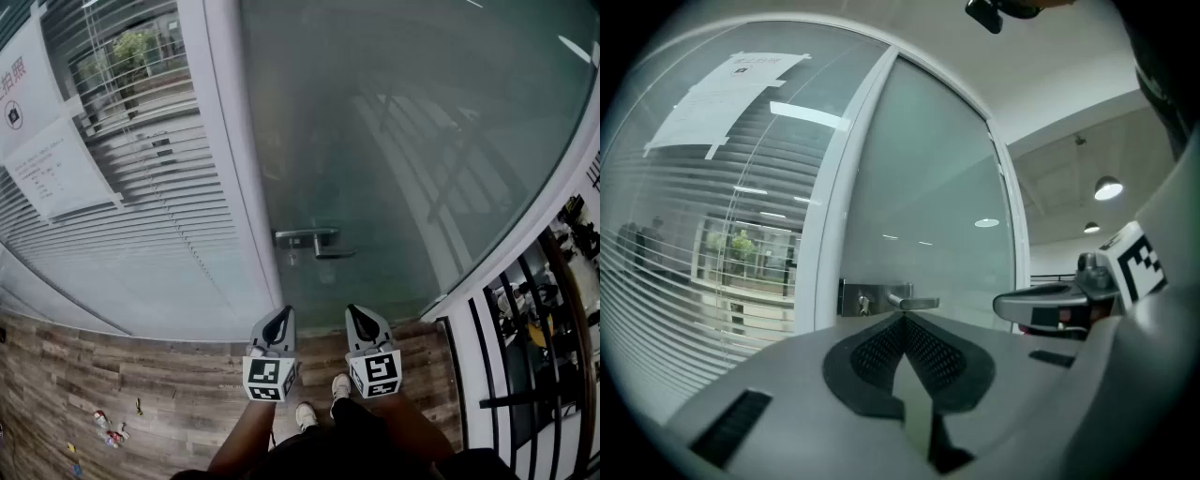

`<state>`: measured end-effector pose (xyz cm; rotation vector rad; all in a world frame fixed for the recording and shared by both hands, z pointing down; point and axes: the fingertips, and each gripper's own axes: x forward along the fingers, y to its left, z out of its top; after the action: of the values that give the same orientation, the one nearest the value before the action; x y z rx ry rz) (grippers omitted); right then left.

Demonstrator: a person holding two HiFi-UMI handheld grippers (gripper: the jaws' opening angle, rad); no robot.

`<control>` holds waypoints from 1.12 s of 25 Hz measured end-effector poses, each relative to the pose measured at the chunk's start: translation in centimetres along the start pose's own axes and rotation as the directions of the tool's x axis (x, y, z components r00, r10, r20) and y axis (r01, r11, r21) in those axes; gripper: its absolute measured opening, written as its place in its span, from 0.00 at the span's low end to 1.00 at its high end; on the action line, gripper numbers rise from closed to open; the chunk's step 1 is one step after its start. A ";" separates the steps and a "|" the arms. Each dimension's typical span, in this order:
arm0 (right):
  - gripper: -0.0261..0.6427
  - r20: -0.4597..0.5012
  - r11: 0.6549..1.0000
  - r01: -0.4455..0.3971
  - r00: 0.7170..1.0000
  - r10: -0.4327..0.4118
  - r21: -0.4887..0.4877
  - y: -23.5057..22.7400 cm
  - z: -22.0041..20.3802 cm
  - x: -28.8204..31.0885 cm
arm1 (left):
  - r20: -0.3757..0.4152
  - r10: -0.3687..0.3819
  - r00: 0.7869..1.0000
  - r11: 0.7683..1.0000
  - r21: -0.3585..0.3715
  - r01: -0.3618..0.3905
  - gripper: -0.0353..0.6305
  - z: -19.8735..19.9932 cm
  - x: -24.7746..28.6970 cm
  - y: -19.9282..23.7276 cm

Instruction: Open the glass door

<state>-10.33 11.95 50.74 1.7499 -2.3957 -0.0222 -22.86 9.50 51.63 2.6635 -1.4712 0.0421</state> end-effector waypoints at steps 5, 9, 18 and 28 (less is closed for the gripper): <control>0.06 -0.024 0.994 -0.106 0.994 0.106 0.003 -0.8 1.6 4.1 | 0.032 0.021 0.999 1.000 0.003 -0.021 0.05 1.0 2.3 2.2; 0.07 -0.088 0.974 -0.201 0.977 0.192 -0.105 -1.5 1.9 7.0 | 0.009 0.019 1.000 1.000 0.005 -0.019 0.05 1.5 3.7 2.1; 0.19 -0.283 0.794 -0.373 0.922 0.263 -0.480 -1.6 2.0 12.3 | -0.037 0.050 0.998 0.999 0.017 -0.050 0.05 0.7 6.1 3.7; 0.29 -0.599 0.428 -0.609 0.781 0.177 -0.668 -2.5 -3.3 17.3 | -0.100 0.067 0.993 0.998 0.002 -0.068 0.05 -0.9 7.9 4.9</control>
<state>-12.57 -4.86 56.02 0.5812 -1.8423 -0.5621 -22.78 0.38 53.45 2.5691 -1.5287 0.1774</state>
